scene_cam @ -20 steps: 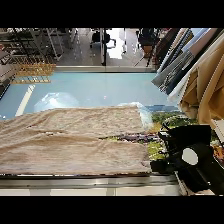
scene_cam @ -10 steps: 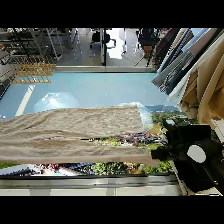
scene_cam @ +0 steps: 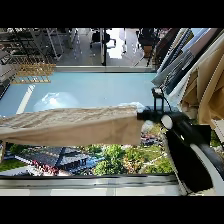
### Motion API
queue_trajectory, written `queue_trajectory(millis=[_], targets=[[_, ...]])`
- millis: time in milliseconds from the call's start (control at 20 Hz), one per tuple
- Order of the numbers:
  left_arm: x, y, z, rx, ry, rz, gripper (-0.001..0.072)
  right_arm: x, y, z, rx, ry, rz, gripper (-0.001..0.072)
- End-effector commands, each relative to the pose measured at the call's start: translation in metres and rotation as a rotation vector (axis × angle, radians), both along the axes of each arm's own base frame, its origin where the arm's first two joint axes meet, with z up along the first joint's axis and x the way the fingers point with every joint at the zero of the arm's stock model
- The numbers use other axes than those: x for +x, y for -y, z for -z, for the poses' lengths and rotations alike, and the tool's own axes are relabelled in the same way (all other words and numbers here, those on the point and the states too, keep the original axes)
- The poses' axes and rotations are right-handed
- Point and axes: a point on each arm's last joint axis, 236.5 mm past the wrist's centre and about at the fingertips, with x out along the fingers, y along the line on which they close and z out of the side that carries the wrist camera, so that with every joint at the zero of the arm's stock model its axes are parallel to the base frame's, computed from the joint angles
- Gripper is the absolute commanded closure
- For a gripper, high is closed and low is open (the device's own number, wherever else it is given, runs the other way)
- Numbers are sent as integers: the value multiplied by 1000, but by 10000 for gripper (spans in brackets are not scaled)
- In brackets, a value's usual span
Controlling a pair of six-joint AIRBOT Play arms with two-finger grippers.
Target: Fold the clothes and pants, and hang the long-sleeved shirts on hangers.
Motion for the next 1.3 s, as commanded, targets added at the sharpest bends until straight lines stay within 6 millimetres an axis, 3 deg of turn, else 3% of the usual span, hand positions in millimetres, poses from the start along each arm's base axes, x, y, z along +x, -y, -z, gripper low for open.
queue_trajectory(millis=[0, 100, 250, 300, 350, 400, 450, 500, 650, 750, 900, 1050, 1150, 1250], targets=[[43, -10, 7, 0, 29, -107, 698, 96, 10, 11, -44, 81, 4, 703], [75, -8, 22, 6, 30, -144, 698, 135, 5, 14, -68, 101, -22, 702], [127, 12, 60, 17, 14, -153, 691, 165, 0, 38, -79, 81, -36, 700], [142, 18, 70, 29, 11, -158, 589, 169, -1, 45, -79, 78, -36, 697], [155, 22, 77, 51, 14, -172, 326, 170, -1, 49, -79, 73, -35, 637], [164, 23, 78, 76, 19, -185, 47, 167, -1, 51, -80, 53, -37, 499], [169, 25, 76, 88, 25, -183, 7, 159, 0, 54, -83, 11, -40, 309], [170, 26, 70, 90, 31, -175, 6, 146, 3, 58, -77, -53, -40, 275], [149, 39, 57, 49, -9, -45, 6, 94, 21, 75, 5, -313, -20, 246], [106, 49, 67, 34, -160, 93, 7, 62, 25, 83, 135, -459, -21, 248], [32, 53, 95, -35, -436, 133, 7, 27, 9, 84, 357, -533, -16, 248], [-15, 62, 119, -87, -641, 147, 6, -22, -1, 101, 449, -599, 53, 194], [-5, 67, 126, -140, -599, 106, 6, -46, -18, 106, 578, -621, 119, 142], [21, 75, 128, -204, -495, 87, 5, -57, -30, 113, 685, -643, 186, 127]])
